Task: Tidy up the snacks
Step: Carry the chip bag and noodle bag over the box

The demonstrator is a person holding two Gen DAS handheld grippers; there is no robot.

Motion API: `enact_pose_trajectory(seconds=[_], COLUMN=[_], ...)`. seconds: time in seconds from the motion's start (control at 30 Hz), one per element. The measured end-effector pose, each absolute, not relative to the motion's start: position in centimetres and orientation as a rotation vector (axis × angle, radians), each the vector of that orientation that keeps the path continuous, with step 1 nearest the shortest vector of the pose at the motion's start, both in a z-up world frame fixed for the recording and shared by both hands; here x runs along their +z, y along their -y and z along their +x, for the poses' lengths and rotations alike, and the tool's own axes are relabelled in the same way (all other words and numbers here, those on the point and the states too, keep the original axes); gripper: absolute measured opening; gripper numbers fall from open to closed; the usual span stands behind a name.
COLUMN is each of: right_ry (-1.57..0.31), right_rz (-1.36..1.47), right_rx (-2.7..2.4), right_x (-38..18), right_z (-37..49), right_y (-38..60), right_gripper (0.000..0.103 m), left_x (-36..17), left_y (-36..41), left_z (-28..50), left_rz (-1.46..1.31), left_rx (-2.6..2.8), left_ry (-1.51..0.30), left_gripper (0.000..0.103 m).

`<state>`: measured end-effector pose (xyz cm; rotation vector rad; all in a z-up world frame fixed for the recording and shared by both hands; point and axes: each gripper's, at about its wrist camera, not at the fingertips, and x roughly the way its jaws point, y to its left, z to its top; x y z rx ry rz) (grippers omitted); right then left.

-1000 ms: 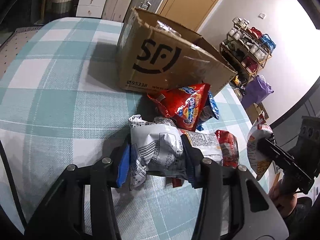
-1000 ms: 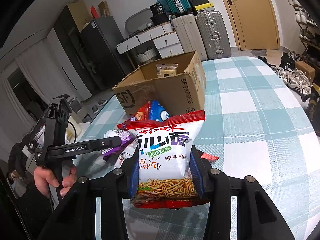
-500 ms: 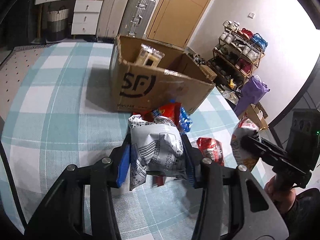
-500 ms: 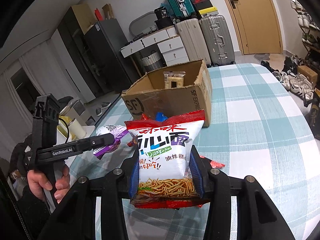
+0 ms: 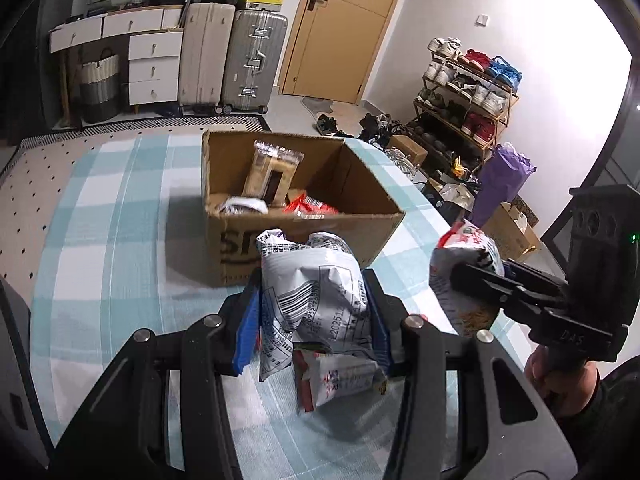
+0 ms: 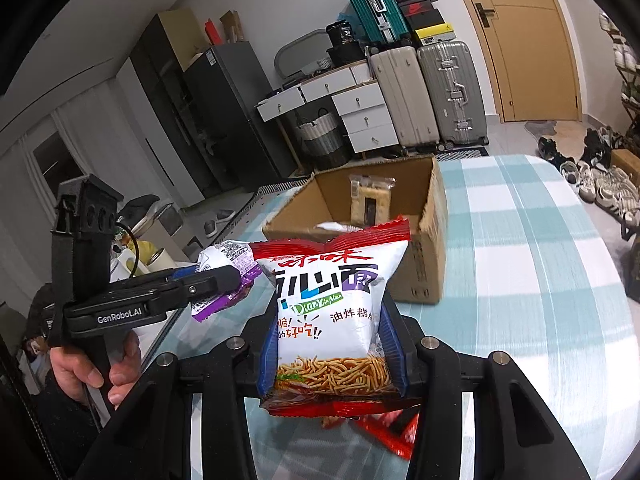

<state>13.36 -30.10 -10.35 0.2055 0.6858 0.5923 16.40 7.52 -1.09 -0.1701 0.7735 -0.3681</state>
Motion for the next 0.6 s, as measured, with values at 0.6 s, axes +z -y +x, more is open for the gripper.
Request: enact_pose_trajectory(seconds=[0.6], right_ry=[-0.641], right_rz=[0.153], right_rx=[0.600], right_x=[-4.5], right_z=[19.1], right_y=[28.5], right_gripper=[0.044], left_x=[5.1], left_y=[-5.7], left_z=[22.0], left_rz=[-0.107], left_rx=[-0.374], left_ry=[-0.743], left_gripper=[0.044])
